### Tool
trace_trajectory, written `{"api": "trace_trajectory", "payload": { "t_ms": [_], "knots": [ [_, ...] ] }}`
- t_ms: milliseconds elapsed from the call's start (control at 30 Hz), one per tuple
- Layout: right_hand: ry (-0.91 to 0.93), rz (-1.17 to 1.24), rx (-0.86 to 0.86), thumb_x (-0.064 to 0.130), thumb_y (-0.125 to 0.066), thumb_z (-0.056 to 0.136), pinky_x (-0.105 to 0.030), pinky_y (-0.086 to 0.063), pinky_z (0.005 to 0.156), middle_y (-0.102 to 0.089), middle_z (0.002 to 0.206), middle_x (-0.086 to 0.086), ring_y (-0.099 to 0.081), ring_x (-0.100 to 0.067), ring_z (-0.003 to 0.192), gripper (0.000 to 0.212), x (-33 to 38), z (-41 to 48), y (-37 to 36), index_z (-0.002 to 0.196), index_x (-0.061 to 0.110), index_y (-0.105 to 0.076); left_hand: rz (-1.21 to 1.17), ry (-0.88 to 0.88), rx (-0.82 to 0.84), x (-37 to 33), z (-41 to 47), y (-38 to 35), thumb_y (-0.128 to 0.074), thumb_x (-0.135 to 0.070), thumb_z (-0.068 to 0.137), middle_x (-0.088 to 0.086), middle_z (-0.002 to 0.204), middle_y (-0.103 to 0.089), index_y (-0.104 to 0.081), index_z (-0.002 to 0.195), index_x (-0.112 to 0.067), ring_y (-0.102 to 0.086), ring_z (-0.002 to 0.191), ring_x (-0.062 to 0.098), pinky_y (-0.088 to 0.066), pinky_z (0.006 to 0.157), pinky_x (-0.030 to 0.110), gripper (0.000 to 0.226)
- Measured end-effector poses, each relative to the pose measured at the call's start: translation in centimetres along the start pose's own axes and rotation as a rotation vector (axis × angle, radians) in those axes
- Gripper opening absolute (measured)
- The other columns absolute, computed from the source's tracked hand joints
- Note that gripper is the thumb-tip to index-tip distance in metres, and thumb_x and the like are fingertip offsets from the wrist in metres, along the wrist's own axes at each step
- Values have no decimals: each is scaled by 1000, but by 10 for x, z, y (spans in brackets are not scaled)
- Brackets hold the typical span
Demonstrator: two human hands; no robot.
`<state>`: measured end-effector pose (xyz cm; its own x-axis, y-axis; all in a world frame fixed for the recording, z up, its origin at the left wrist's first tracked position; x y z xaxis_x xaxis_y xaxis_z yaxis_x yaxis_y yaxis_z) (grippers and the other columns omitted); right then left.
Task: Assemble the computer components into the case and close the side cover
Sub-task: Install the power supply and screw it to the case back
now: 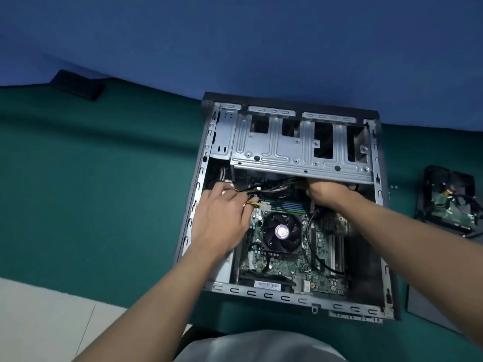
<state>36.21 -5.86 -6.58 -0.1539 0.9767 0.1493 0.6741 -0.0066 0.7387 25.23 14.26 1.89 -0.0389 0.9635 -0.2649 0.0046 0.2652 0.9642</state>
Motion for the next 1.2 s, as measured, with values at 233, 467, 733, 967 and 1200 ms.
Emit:
{"api": "trace_trajectory", "payload": {
  "t_ms": [233,467,733,967,1200],
  "knots": [
    [85,-32,-23,4,-39,95,-35,-36,96,-47,131,-19,-48,-27,106,41,7,5,5,136,6,-37,-30,21,-15,1,1,-2,-46,-37,97,0,80,-72,-72,83,-17,-53,96,20,-44,76,40,36],
    [141,-62,-74,1,-45,90,-38,-40,91,-48,124,-19,-50,-33,105,44,11,4,7,133,7,-37,-31,23,-10,1,0,-1,-42,-35,97,1,78,-71,-72,83,-16,-54,94,22,-45,75,41,38],
    [213,-96,-164,2,-48,86,-38,-43,82,-51,117,-19,-51,-31,92,45,10,7,9,130,10,-38,5,29,13,-1,-1,5,-47,-31,95,1,82,-71,-72,87,-15,-54,98,21,-45,78,40,31],
    [253,-179,-341,-4,-45,86,-40,-47,80,-56,107,-23,-55,-36,93,27,19,-4,20,112,2,-50,-7,43,-8,0,-2,7,-49,-28,94,1,81,-71,-72,84,-14,-54,96,21,-44,76,39,29],
    [243,-224,-277,-2,-38,93,-40,-50,75,-56,89,-17,-57,-29,78,15,25,-8,23,97,-1,-52,-15,54,-17,0,-2,8,-50,-29,95,0,79,-71,-70,81,-15,-54,95,21,-44,76,38,29]
  ]
}}
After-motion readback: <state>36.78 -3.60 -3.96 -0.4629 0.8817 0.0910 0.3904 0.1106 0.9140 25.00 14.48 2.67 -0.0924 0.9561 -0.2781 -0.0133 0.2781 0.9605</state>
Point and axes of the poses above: each hand's wrist, its own z-axis towards the middle knuckle, its own y-axis out of the back of the hand, x = y × z, the point moved 8 cm from there along z, towards the middle knuckle
